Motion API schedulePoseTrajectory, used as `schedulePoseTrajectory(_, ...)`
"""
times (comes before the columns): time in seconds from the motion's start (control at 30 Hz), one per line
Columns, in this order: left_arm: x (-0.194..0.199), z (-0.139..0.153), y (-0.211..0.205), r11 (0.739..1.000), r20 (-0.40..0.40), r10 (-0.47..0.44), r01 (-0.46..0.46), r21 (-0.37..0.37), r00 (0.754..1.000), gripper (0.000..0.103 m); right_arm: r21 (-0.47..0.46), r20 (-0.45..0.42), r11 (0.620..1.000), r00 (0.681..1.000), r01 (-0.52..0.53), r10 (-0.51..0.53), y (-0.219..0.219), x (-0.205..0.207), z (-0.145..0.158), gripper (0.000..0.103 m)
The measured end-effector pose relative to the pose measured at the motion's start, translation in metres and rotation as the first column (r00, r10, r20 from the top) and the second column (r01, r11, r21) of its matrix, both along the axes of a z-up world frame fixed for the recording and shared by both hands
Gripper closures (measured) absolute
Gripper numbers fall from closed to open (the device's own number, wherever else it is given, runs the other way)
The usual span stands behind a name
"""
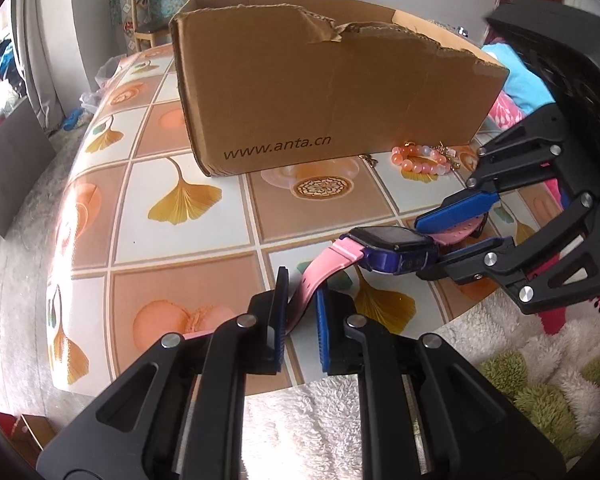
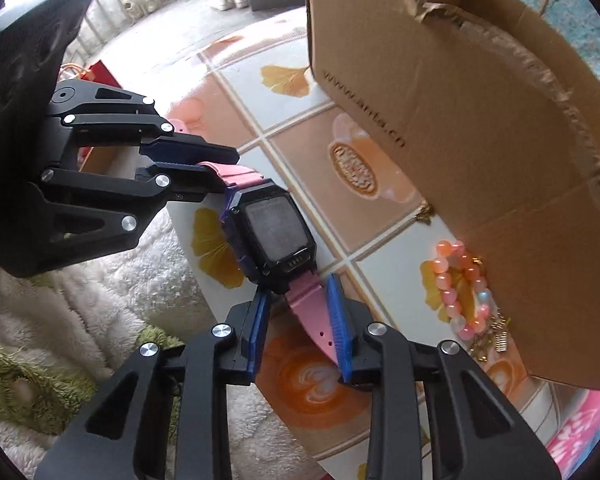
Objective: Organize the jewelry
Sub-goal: 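Lift the watch with the right tool while the left tool grasps the pink strap end, then hold the watch face in the right tool and strap in the left tool, raising it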
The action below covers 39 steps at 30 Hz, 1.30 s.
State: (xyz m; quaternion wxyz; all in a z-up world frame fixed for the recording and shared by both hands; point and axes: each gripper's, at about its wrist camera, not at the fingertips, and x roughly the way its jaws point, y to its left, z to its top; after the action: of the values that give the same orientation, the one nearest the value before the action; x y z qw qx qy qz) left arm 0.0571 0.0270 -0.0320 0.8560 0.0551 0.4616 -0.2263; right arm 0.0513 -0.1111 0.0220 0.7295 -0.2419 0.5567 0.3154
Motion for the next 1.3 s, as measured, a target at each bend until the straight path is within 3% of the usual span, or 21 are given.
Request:
schedulePoseTrajectory(0.03,0.002,0.0,0.001,1.0,-0.003,0.0,0.0,-0.002,1.0,0.091,-0.014,0.022,1.0,1.0,0.003,-0.002,-0.001,-0.005,0.002,0.076)
schedulePoseTrajectory(0.07,0.004,-0.001,0.002,1.0,-0.003,0.003,-0.003,0.001,1.0,0.092,-0.042,0.047,0.999,0.999,0.013,-0.011,-0.004,-0.007,0.003,0.085)
schedulePoseTrajectory(0.17,0.01,-0.002,0.008,1.0,-0.011,0.007,-0.007,-0.004,1.0,0.092,-0.082,0.098,0.995,0.994,0.054,-0.046,-0.012,-0.016,0.003,0.086)
schedulePoseTrajectory(0.37,0.012,-0.002,0.006,1.0,-0.005,-0.002,0.002,0.011,1.0,0.092,-0.057,0.158,0.988,0.978,0.145,-0.134,-0.024,-0.024,0.001,0.095)
schedulePoseTrajectory(0.6,0.011,-0.001,0.007,1.0,-0.014,-0.023,0.023,0.014,1.0,0.091,0.009,0.162,0.955,0.942,0.297,-0.295,-0.033,-0.017,0.0,0.095)
schedulePoseTrajectory(0.87,0.011,0.001,0.005,0.997,-0.024,-0.054,0.055,0.047,0.998,0.088,0.047,0.179,0.922,0.905,0.385,-0.387,-0.039,-0.008,0.002,0.095)
schedulePoseTrajectory(1.3,0.012,0.003,0.029,0.996,-0.04,0.011,-0.007,0.093,0.999,0.086,0.068,0.177,0.908,0.891,0.413,-0.418,-0.046,-0.003,0.002,0.095)
